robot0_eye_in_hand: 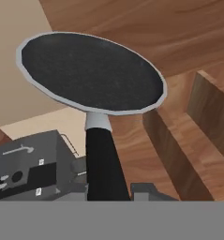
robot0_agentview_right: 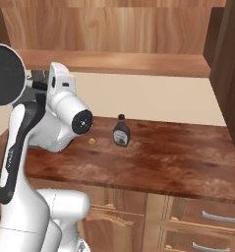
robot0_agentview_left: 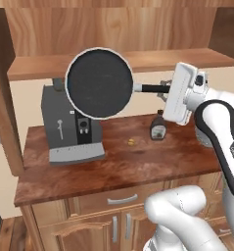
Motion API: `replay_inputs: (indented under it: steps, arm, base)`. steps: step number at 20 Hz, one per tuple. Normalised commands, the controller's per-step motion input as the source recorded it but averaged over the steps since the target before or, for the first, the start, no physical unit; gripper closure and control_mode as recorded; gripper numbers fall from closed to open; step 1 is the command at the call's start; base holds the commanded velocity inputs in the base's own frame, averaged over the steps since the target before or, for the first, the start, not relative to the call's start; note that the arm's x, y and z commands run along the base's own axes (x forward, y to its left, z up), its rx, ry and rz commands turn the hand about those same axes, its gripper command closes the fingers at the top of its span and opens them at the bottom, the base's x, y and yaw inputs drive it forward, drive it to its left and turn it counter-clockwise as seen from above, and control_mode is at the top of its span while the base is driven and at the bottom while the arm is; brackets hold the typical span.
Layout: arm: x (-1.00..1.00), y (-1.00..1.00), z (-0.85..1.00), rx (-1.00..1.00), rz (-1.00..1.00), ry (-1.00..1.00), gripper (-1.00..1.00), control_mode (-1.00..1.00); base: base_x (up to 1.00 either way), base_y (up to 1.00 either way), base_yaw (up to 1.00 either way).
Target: Pick the pan from the cabinet and place it on the stove. Then turn on the stove burner for the pan.
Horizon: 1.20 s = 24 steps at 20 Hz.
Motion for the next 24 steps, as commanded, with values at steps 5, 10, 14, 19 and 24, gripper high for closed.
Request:
replay_inputs:
  steps: [5,10,14,19,24]
  arm:
    - [0.0,0.0,0.0,0.0,0.0,0.0,1.0,1.0]
    - [0.0,0.0,0.0,0.0,0.0,0.0,1.0,1.0]
    - [0.0,0.0,0.0,0.0,0.0,0.0,1.0,1.0]
    - [0.0,0.0,0.0,0.0,0.0,0.0,1.0,1.0]
    - [0.0,0.0,0.0,0.0,0.0,0.0,1.0,1.0]
  base:
    - [-0.59,-0.18,-0.16]
    - [-0.36,-0.03,-0.26]
    - [-0.26,0.0,-0.29]
    - [-0.3,0.0,-0.29]
    - [-0.33,0.0,-0.31]
